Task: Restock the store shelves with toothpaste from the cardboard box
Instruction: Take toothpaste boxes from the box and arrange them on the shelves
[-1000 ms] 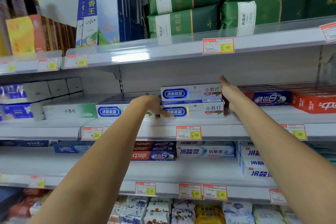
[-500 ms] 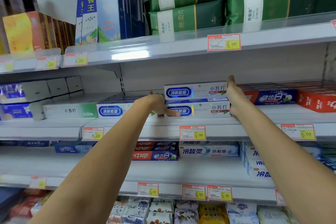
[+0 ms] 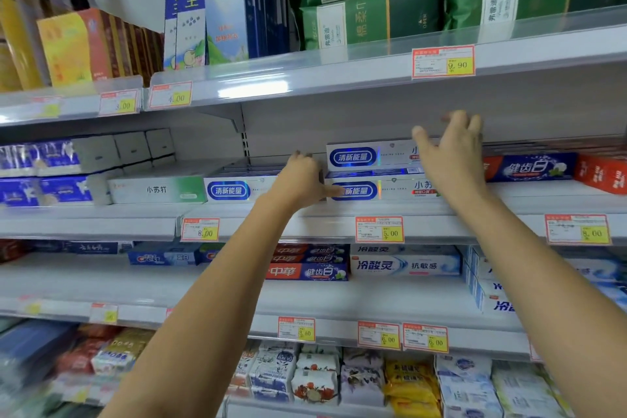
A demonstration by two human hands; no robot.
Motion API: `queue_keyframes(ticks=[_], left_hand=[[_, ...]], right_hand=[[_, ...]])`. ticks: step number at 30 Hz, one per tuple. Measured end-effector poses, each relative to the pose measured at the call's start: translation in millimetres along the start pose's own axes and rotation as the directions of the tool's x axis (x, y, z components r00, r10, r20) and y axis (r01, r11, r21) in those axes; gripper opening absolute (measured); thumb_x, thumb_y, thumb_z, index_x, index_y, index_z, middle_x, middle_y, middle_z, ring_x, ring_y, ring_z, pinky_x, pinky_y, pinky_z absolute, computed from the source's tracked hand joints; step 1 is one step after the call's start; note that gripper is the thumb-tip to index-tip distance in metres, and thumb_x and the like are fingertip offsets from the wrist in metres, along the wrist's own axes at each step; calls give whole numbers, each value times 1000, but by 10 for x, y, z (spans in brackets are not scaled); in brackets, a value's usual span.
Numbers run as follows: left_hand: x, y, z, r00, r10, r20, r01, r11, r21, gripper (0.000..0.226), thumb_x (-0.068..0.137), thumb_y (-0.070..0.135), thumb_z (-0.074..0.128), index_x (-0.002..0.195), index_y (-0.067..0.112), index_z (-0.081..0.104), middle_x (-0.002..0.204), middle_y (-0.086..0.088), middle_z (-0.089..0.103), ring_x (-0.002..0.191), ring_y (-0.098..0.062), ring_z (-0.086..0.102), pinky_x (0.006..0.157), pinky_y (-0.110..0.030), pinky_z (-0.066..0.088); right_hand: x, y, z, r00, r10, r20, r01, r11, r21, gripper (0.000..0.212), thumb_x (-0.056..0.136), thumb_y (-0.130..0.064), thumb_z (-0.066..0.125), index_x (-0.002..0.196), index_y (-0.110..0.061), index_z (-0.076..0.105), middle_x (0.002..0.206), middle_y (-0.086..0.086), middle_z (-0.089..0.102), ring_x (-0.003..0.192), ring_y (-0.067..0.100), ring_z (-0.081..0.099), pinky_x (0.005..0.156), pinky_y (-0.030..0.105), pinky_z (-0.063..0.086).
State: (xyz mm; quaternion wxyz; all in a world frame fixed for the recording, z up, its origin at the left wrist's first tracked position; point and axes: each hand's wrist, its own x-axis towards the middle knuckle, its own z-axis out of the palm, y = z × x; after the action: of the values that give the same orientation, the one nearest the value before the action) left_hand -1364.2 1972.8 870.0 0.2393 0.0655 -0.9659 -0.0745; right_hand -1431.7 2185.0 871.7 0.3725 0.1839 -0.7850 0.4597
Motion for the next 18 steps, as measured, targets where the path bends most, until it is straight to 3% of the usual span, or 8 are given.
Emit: queue_keyframes(ticks=[1, 3, 4, 6, 9, 13, 16, 18], left_hand=[[-153, 5, 4, 992, 4, -126, -13, 997, -70, 44, 86, 42, 64, 116, 11, 62, 121, -7, 59, 115, -22, 50, 97, -30, 37], [-510, 16, 48, 929, -1, -369, -88, 971, -224, 30, 90, 35, 60, 113, 16, 63, 119, -2, 60, 113, -16, 51, 89, -24, 38], [-699, 14, 88, 894, -17, -448, -133, 944, -302, 23, 92, 34, 58, 106, 17, 65, 111, 1, 63, 105, -13, 55, 86, -24, 42], [-1045, -45, 223, 875, -31, -483, -210, 875, -437, 21, 93, 36, 57, 85, 18, 65, 86, 7, 66, 82, -6, 60, 73, -25, 49], [-1488, -236, 570, 929, -3, -370, -196, 844, -500, 48, 91, 48, 49, 62, 11, 57, 56, 2, 57, 54, -12, 54, 54, -32, 45], [-1999, -561, 1150, 993, -47, -113, -34, 784, -620, 63, 88, 56, 46, 58, 1, 52, 52, -12, 55, 51, -24, 52, 54, -40, 42], [-2426, -740, 1613, 988, -78, 134, 147, 753, -641, 45, 88, 48, 58, 68, 8, 54, 62, -2, 60, 58, -12, 57, 56, -32, 46], [-2743, -838, 1966, 949, -81, 306, 270, 712, -649, 23, 88, 32, 65, 77, 17, 52, 77, 3, 62, 69, -5, 61, 57, -26, 49]], right_hand=[[-92, -76, -2, 997, -82, -2, 82, 996, 24, 40, 93, -38, 54, 117, -6, 50, 121, 11, 49, 104, 20, 51, 81, 25, 38], [-337, -236, 3, 978, -211, -2, 209, 970, 123, 24, 94, -37, 55, 88, -14, 56, 81, 1, 60, 69, 13, 55, 64, 26, 41], [-479, -315, 14, 969, -248, 10, 243, 955, 172, 29, 94, -39, 55, 74, -18, 52, 62, -3, 54, 55, 11, 50, 55, 27, 38], [-794, -427, 89, 957, -279, 82, 256, 941, 222, 42, 92, -43, 53, 56, -26, 39, 46, -7, 38, 45, 11, 38, 51, 30, 31], [-1305, -420, 278, 927, -294, 234, 239, 942, 238, 49, 92, -43, 52, 50, -28, 31, 42, -6, 27, 44, 11, 31, 51, 33, 29], [-2015, -99, 509, 882, -171, 440, 134, 984, 115, 42, 92, -45, 54, 64, -15, 49, 44, -7, 31, 43, 8, 34, 50, 33, 32], [-2587, 273, 616, 836, -56, 546, 57, 998, 14, 26, 91, -37, 60, 78, -17, 50, 59, -12, 40, 53, 5, 41, 52, 29, 36], [-2980, 563, 653, 772, 1, 635, 37, 998, -46, 12, 87, -19, 64, 90, -15, 53, 84, -9, 47, 66, 13, 48, 58, 34, 42]])
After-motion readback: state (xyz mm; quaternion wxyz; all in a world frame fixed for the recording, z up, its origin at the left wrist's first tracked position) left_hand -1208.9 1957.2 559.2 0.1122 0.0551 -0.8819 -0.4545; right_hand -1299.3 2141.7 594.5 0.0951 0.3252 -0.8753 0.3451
